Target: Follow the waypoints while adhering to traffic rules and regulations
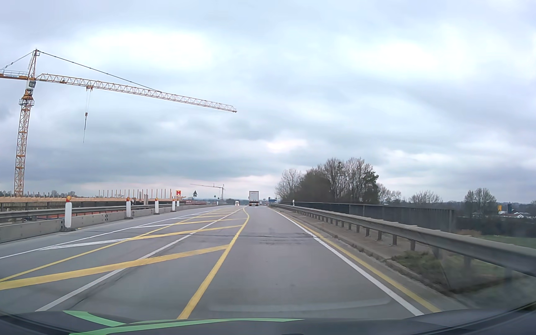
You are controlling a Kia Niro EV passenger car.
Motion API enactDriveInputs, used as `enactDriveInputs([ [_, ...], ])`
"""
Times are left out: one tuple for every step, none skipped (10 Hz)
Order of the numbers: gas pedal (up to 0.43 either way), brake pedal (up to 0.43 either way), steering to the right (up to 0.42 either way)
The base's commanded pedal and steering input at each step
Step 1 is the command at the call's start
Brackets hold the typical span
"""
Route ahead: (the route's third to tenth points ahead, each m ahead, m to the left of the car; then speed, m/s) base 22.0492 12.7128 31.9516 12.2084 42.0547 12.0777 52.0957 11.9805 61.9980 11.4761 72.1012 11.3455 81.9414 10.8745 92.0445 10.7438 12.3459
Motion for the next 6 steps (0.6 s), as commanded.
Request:
enactDriveInputs([
  [0.079,0.000,0.001],
  [0.079,0.000,0.000],
  [0.079,0.000,0.000],
  [0.079,0.000,0.000],
  [0.079,0.000,0.000],
  [0.087,0.000,0.000],
])
